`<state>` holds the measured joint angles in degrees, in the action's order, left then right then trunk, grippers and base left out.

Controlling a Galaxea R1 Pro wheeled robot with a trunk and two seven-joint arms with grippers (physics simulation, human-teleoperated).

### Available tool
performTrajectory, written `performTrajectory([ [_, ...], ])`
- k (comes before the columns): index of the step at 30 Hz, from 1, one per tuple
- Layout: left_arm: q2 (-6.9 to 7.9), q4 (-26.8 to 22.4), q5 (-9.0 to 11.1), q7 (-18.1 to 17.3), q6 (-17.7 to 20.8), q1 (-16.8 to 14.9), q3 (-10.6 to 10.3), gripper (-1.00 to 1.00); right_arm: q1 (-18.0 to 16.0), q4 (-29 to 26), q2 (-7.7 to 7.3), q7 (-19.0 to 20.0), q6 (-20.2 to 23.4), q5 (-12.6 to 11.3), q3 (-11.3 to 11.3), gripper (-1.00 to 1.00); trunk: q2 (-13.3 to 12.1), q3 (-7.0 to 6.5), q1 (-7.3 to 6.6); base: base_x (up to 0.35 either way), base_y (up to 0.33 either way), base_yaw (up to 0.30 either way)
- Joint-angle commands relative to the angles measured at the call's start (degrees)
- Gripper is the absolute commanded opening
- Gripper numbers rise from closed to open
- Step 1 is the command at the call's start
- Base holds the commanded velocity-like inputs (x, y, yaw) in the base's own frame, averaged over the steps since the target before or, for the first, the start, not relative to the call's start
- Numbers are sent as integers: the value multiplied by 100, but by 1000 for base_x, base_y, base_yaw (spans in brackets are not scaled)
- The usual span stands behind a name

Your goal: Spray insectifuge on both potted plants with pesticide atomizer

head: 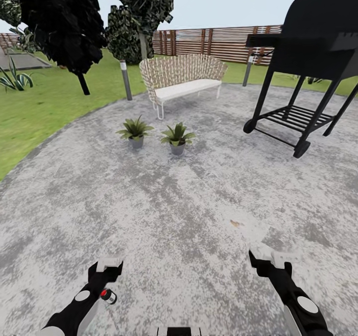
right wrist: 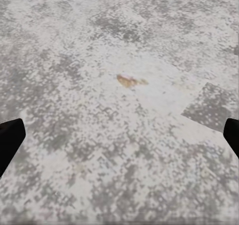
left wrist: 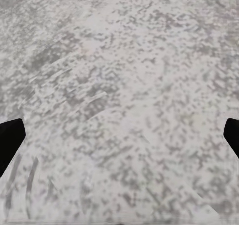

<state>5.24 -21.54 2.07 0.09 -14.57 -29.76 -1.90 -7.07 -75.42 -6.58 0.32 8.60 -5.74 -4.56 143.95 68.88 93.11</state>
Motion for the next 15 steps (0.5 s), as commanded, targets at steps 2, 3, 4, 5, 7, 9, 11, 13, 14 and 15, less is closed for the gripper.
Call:
performTrajectory([
  [2, 50, 3, 23, 0, -19, -3, -21, 100, -1, -8, -1, 3, 28, -59, -1, 100, 5, 49, 4, 0, 0, 0],
  [3, 64, 2, 24, 0, -19, -3, -21, 100, 0, -8, -1, 3, 28, -59, -1, 100, 6, 72, 6, 0, 0, 0],
  [4, 83, 5, 26, 0, -19, -4, -21, 100, 0, -8, -1, 3, 28, -59, -1, 100, 7, 94, 9, 0, 0, 0],
  [5, 96, 7, 26, 0, -20, -4, -21, 100, -1, -8, -1, 3, 28, -59, -1, 100, 9, 116, 11, 0, 0, 0],
  [7, 100, 8, 24, 0, -20, -4, -21, 100, 1, -8, -1, 3, 28, -59, -1, 100, 11, 160, 17, 0, 0, 0],
  [9, 100, 9, 22, 0, -20, -4, -22, 100, 1, -8, -1, 3, 28, -59, -1, 100, 14, 204, 22, 0, 0, 0],
  [11, 100, 9, 23, -4, -20, -4, -23, 100, 1, -8, -1, 3, 28, -59, -1, 100, 17, 249, 27, 0, 0, 0],
  [13, 100, 9, 25, -11, -21, -4, -26, 100, 1, -8, -1, 3, 28, -59, -1, 100, 19, 293, 32, 0, 0, 0],
  [14, 98, 9, 22, -12, -23, -4, -27, 100, 2, -6, -1, 3, 28, -59, -1, 100, 21, 315, 35, 0, 0, 0],
  [15, 94, 10, 14, -14, -25, -4, -31, 100, 1, -4, -1, 3, 28, -59, -1, 100, 22, 337, 37, 0, 0, 0],
])
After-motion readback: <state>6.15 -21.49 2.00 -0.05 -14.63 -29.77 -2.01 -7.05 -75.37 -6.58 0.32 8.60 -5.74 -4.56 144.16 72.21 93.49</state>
